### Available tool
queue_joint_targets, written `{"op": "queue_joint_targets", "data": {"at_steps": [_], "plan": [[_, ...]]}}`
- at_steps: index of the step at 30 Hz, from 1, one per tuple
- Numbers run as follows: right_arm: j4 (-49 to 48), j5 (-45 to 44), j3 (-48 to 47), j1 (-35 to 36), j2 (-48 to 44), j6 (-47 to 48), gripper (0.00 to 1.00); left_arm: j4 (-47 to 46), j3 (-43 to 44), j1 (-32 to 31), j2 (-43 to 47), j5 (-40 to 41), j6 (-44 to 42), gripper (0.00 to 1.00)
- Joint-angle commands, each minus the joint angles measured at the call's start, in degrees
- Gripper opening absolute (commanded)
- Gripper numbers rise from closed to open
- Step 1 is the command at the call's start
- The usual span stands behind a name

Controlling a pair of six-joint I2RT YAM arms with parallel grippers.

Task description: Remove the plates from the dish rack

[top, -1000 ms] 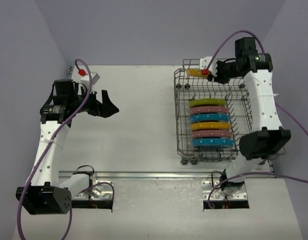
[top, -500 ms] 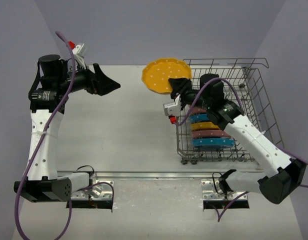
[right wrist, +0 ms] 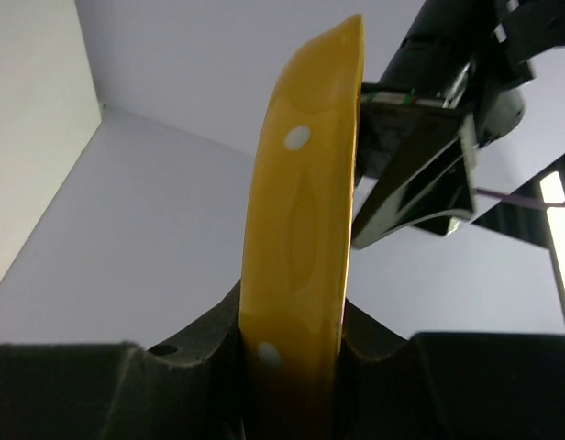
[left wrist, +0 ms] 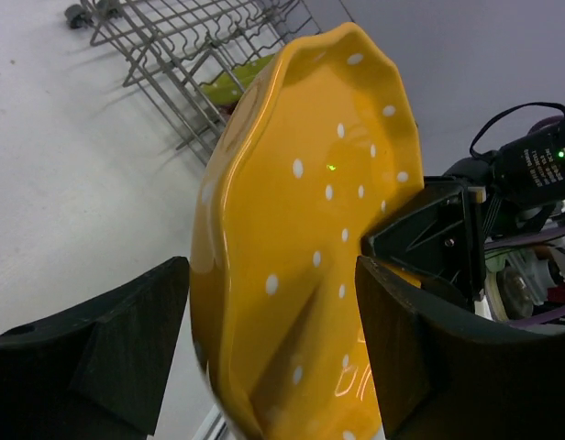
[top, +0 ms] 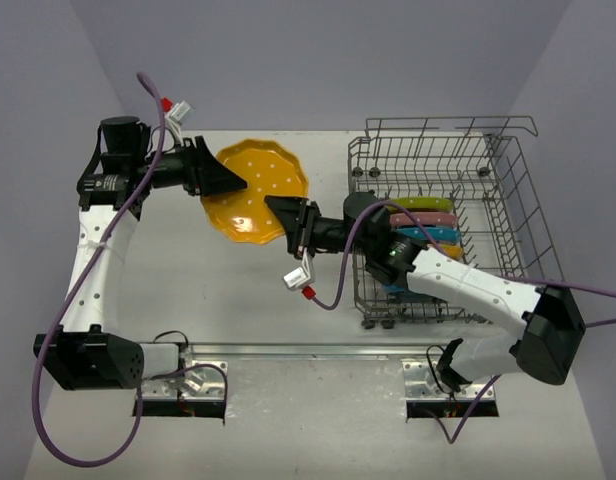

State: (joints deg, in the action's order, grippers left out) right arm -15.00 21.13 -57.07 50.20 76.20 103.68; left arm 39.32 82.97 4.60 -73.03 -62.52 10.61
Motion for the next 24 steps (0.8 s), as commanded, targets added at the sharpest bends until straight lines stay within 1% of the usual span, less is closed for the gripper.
{"op": "queue_joint_targets", "data": {"at_steps": [1, 2, 4, 8, 9, 10, 11, 13, 14, 15, 17, 18, 19, 21, 22, 24], "plan": [[-21.6, -0.7, -1.9, 2.8, 1.3, 5.3, 0.00, -4.0, -4.6, 0.7, 1.9, -7.7, 0.4, 0.59], [-22.8, -0.7, -1.9, 3.0, 1.3, 5.3, 0.00, -4.0, -5.5, 0.7, 1.9, -8.8, 0.7, 0.54], [-26.2, -1.6, -2.2, 3.2, 3.3, 5.4, 0.00, -6.5, -8.0, 0.7, 1.9, -12.0, 1.7, 0.41], [-26.8, -4.3, -3.1, 3.2, 4.9, 4.5, 0.00, -8.4, -10.9, 0.9, 1.8, -15.4, 2.7, 0.09], [-25.7, -5.0, -3.3, 3.2, 4.8, 4.0, 0.04, -8.4, -11.5, 1.4, 1.8, -15.8, 2.4, 0.04], [-24.5, -5.9, -3.4, 3.2, 4.6, 3.3, 0.14, -8.4, -12.0, 2.0, 1.6, -16.3, 2.1, 0.00], [-23.9, -6.6, -3.3, 3.2, 4.3, 2.9, 0.24, -8.6, -12.3, 2.7, 1.4, -16.8, 2.1, 0.00], [-22.7, -8.1, -3.0, 3.2, 3.8, 2.5, 0.49, -9.3, -12.7, 4.9, 1.1, -17.2, 2.4, 0.00], [-22.5, -8.5, -2.5, 3.2, 3.5, 2.2, 0.59, -10.2, -12.8, 6.0, 0.6, -17.6, 3.3, 0.00], [-22.2, -9.0, -2.1, 3.2, 3.3, 2.0, 0.71, -12.0, -13.1, 7.7, 0.3, -17.9, 4.2, 0.00], [-21.6, -10.5, -1.4, 3.1, 2.8, 1.5, 0.84, -16.2, -13.5, 9.7, -0.8, -18.8, 7.7, 0.00], [-20.8, -11.9, -1.0, 3.1, 2.5, 1.3, 0.96, -18.7, -14.0, 11.8, -1.7, -19.2, 11.0, 0.00], [-20.7, -12.5, -0.7, 3.0, 2.4, 1.1, 0.98, -21.8, -14.2, 13.0, -2.2, -19.2, 12.3, 0.00], [-20.3, -14.1, 0.1, 2.8, 2.1, 0.6, 0.99, -26.5, -14.4, 14.6, -4.2, -18.5, 16.7, 0.00], [-20.1, -15.0, 0.7, 2.5, 1.9, 0.3, 0.99, -28.8, -14.5, 15.3, -4.6, -18.0, 17.5, 0.00], [-19.9, -16.2, 1.5, 2.0, 1.5, 0.1, 0.99, -30.5, -14.4, 15.7, -5.9, -16.4, 18.2, 0.00]]}}
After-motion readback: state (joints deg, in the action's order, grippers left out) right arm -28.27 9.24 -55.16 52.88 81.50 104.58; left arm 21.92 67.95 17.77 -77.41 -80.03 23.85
